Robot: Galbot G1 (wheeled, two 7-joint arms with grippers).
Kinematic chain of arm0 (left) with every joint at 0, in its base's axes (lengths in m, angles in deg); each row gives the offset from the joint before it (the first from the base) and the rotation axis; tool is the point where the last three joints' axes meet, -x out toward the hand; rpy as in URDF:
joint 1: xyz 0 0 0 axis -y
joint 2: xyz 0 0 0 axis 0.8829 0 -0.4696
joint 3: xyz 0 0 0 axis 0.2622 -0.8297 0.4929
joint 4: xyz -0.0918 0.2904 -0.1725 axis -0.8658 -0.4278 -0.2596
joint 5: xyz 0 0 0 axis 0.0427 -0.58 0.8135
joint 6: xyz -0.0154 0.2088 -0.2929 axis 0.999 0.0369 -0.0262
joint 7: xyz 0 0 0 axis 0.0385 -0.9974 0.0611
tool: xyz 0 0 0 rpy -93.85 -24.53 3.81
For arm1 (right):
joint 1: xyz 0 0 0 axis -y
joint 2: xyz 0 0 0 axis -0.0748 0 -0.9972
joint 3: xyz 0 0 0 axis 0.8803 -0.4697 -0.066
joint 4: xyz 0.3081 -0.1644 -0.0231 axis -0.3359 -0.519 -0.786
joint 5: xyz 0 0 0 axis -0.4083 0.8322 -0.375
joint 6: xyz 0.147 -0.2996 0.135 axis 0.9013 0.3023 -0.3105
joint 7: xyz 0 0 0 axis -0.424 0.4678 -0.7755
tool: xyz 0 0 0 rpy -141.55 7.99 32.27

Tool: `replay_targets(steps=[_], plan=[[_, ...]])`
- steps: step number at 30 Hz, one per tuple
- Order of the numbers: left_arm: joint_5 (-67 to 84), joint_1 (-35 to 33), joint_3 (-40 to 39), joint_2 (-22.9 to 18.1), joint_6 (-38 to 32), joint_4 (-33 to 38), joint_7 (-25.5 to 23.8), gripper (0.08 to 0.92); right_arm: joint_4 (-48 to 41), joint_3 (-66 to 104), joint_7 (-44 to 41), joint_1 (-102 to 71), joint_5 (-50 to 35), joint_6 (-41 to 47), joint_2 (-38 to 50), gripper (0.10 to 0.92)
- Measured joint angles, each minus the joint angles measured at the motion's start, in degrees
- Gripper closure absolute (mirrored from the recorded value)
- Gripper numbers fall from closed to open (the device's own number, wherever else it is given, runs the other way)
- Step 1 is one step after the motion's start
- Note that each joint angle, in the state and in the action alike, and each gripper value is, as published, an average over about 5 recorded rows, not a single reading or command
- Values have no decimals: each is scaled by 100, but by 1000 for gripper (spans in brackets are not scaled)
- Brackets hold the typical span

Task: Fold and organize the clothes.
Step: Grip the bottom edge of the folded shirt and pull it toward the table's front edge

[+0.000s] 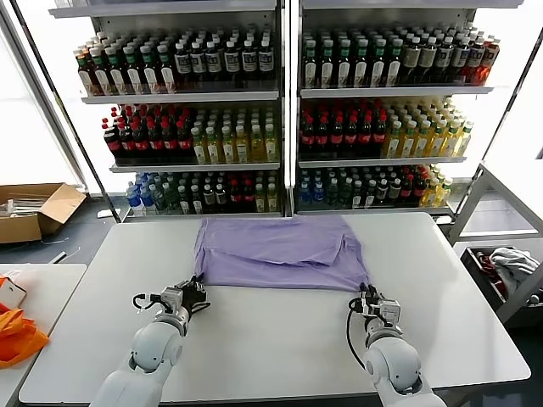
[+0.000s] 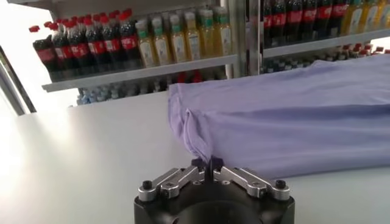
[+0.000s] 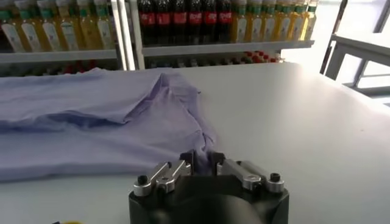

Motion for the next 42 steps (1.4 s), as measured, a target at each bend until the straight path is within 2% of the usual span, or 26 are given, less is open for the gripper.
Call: replay_targets(steps=[2,11,19,33,42], plan=[[1,-41,-7,-7,1,32,-2,893,56,7,0,-36,-17,1,13,915],[-17,-285,54,54,2,292,5,893,509,93,89,-262,-76,49,29,916],[-14,-765,217,226,149,1057,72,893,1280,322,194,-645,-119,56,61,916],[-118,-2301,609,272,-11,2750,215,901,2423,491,369,-2113,68,-91,79,916],[-485,-3399,647,153,-287,3219,217,901,2681,490,384,-2858,291,-190,176,916]])
